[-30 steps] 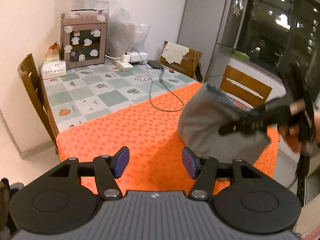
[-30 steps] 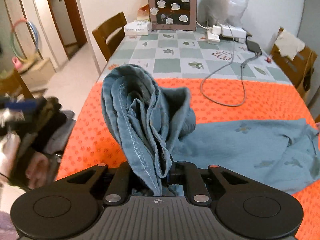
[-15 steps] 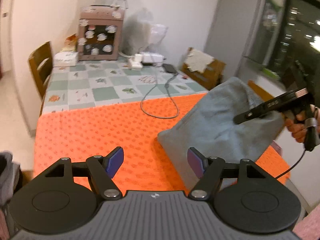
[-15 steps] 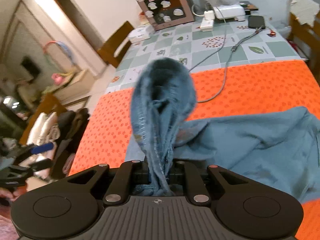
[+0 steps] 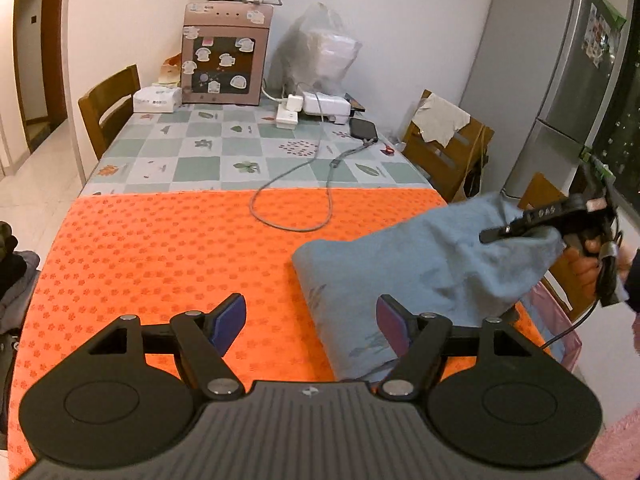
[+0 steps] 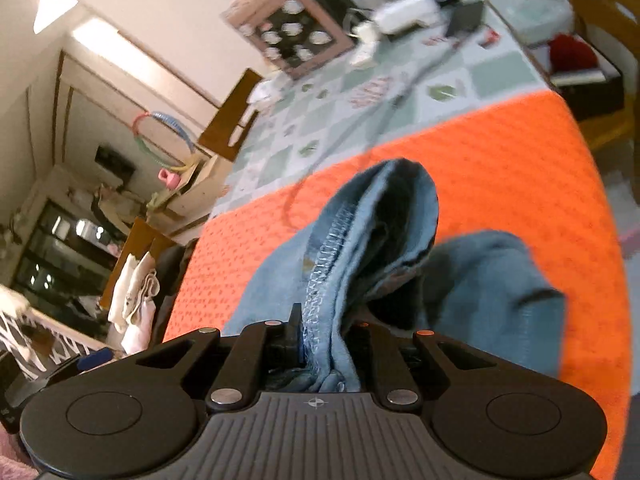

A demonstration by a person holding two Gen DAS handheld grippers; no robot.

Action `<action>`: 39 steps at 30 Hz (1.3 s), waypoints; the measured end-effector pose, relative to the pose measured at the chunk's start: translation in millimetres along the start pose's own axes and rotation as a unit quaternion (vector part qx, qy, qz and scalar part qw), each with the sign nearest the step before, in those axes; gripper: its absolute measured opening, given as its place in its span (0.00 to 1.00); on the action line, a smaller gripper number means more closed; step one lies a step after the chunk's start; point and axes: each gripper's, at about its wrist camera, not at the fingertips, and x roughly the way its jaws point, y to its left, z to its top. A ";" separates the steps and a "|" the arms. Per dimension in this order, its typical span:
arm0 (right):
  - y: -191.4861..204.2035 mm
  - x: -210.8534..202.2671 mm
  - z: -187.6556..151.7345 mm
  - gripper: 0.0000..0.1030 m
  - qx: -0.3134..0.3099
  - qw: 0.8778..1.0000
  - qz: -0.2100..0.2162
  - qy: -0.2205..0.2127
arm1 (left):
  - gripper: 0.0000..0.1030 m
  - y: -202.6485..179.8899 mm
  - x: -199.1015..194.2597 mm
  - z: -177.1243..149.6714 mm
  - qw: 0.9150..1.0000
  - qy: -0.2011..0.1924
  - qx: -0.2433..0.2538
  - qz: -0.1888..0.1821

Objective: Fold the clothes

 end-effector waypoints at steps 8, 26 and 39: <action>-79.9 9.0 -10.1 0.23 0.032 0.999 -0.004 0.017 | 0.76 -25.3 20.8 -1.1 1.000 0.013 0.021 0.004; 2.7 -61.4 -37.3 0.49 -0.144 0.967 -0.201 -0.067 | 0.50 -65.6 115.3 -10.3 0.994 0.039 0.084 -0.051; 0.6 12.3 -90.9 0.35 -0.150 0.955 -0.251 -0.052 | 0.35 -76.9 182.2 -37.9 0.985 0.093 0.131 -0.061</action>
